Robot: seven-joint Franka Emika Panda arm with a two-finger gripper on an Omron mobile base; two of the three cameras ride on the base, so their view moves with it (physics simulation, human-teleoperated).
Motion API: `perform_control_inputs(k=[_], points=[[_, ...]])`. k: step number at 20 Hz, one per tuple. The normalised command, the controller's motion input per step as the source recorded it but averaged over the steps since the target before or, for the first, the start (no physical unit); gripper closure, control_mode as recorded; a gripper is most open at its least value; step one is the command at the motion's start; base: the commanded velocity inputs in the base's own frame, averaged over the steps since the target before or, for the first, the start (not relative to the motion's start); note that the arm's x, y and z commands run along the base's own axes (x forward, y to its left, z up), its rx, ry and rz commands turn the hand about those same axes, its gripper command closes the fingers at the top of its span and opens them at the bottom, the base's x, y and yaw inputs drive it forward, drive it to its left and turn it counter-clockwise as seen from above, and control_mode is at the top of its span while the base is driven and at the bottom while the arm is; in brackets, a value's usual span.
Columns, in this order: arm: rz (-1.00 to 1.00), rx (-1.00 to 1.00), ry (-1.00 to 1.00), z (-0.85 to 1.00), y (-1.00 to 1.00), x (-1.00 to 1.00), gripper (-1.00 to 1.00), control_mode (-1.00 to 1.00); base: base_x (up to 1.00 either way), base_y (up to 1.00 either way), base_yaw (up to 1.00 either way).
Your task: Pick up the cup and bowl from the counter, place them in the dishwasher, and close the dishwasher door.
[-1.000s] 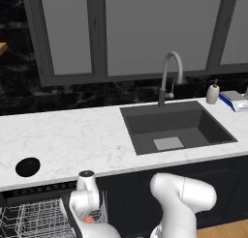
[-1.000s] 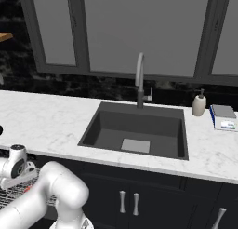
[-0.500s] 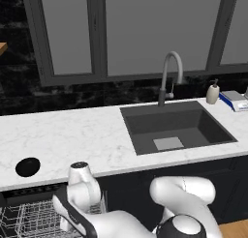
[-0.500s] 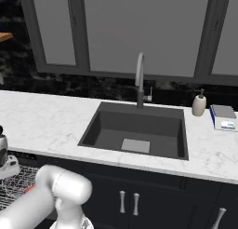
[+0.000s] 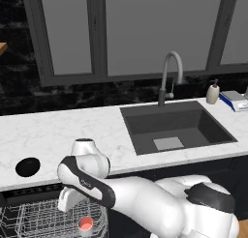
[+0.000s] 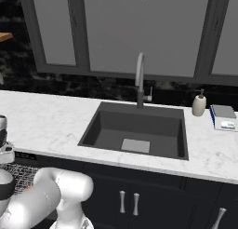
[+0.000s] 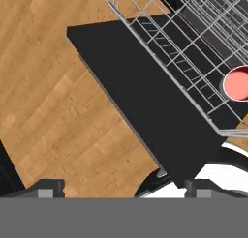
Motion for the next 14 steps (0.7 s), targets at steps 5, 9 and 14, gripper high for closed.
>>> perform_control_inputs(k=[5,9,14], points=[[-0.07,0.00,0.00,1.00,0.00,0.36,-1.00,-1.00,0.00,0.00,0.00],[-0.12,0.00,0.00,1.00,0.00,0.74,-1.00,-1.00,0.00,0.00,0.00],[-0.14,0.01,0.02,0.76,0.00,0.98,-1.00,-1.00,0.00,0.00,0.00]])
